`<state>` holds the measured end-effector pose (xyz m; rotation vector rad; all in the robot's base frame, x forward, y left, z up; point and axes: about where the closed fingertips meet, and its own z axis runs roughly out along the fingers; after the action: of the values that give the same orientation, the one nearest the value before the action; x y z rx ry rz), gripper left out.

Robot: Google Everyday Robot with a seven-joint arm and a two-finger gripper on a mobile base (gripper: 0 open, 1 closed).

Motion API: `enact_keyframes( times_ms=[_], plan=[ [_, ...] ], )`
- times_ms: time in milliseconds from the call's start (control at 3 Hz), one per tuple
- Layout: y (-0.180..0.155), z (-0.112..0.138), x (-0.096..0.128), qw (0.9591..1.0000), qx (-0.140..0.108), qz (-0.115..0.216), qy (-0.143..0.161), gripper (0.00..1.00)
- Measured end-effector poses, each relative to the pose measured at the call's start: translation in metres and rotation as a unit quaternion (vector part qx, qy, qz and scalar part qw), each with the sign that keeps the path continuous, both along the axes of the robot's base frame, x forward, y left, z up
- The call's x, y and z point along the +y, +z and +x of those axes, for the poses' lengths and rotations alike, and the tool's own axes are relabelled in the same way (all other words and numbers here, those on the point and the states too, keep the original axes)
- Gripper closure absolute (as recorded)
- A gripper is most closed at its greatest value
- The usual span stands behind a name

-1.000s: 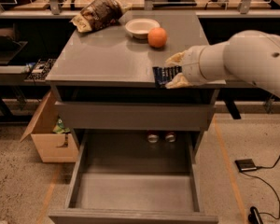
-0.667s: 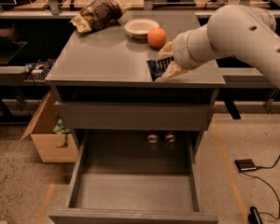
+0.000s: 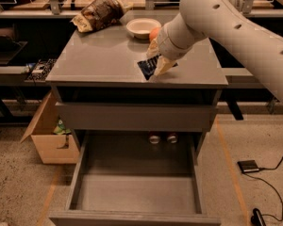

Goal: Pick rxbar blueberry from middle drawer and place on counter

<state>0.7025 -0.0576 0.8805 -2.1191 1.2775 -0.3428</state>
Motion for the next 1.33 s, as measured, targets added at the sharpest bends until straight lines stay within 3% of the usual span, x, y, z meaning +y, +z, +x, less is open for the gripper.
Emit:
enact_keyframes(
  times_ms=[333,1000,1333],
  plan=[
    [-0.011,0.012,0.010,0.9987,0.015,-0.048,0.011,1.00],
    [-0.030,0.032,0.024,0.9913,0.038,-0.123,0.024,1.00],
    [-0.028,0.032,0.024,0.9911,0.039,-0.125,0.024,1.00]
  ],
)
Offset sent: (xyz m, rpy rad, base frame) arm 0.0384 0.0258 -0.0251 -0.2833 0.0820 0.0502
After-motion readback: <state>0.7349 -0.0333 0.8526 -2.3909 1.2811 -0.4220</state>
